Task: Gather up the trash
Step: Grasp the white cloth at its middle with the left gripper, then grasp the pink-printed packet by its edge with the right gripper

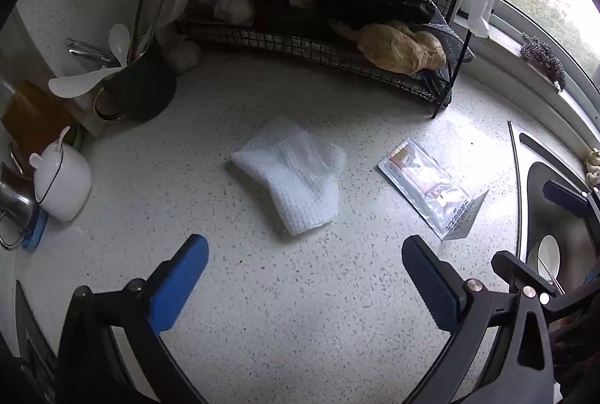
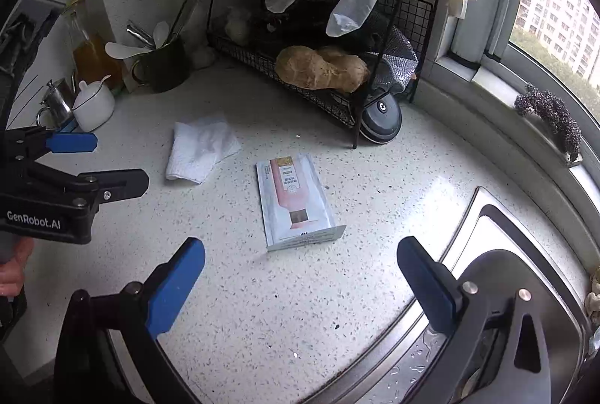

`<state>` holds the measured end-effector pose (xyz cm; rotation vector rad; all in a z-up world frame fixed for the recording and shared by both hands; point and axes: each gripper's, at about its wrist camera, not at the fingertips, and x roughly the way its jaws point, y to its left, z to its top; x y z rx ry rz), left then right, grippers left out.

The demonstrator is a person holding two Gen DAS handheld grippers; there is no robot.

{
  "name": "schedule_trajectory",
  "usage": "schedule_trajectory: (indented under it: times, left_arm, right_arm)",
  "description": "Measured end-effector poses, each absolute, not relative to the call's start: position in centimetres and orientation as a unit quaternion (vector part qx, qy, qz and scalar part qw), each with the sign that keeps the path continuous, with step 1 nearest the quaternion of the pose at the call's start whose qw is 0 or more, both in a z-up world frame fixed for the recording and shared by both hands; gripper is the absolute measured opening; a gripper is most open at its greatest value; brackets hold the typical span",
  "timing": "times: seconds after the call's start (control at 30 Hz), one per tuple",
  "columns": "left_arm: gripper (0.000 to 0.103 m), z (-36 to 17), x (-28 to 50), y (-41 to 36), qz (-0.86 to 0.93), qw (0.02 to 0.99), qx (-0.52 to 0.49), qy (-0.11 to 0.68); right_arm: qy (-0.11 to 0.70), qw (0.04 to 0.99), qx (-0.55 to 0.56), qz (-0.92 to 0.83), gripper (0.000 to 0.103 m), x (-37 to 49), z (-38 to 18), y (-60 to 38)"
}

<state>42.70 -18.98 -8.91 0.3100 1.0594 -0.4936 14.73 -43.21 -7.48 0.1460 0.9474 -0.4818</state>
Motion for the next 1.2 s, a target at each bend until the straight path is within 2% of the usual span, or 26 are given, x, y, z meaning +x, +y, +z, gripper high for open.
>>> schedule_trajectory:
  times: [0.37,0.43,0.53,0.73,0.83,0.9,0.97,1.0,1.2]
  left_arm:
    - [0.101,-13.7,49.3,-21.7,-0.242,0.798,0.172,0.523]
    - [0.097,-14.5,50.1,-22.1,-0.24,0.795,0.176,0.529]
    - [0.086,-15.5,51.1,-22.2,-0.236,0.79,0.172,0.539]
    - [0.077,-15.8,51.5,-22.4,-0.241,0.79,0.167,0.539]
    - [0.065,-15.6,50.5,-22.6,-0.246,0.787,0.172,0.54]
    - [0.04,-15.3,49.6,-22.9,-0.259,0.787,0.176,0.531]
    - [0.02,-15.2,48.8,-23.0,-0.262,0.789,0.174,0.527]
    - [0.014,-15.2,48.5,-23.0,-0.261,0.79,0.174,0.528]
    - [0.009,-14.9,45.7,-22.0,-0.272,0.787,0.145,0.534]
  right_arm:
    - [0.471,0.836,0.106,-0.261,0.102,15.5,-10.0,-45.9]
    - [0.473,0.834,0.112,-0.262,0.102,15.5,-10.3,-46.2]
    - [0.474,0.833,0.113,-0.264,0.102,15.5,-10.6,-46.6]
    - [0.471,0.835,0.112,-0.261,0.102,15.4,-10.5,-47.0]
    - [0.472,0.836,0.116,-0.255,0.102,15.3,-10.5,-47.1]
    - [0.472,0.84,0.115,-0.242,0.102,15.3,-10.6,-46.9]
    - [0.473,0.842,0.113,-0.233,0.102,15.4,-10.6,-46.7]
    - [0.472,0.843,0.114,-0.229,0.102,15.4,-10.6,-46.7]
    - [0.478,0.849,0.104,-0.2,0.102,15.8,-11.0,-46.5]
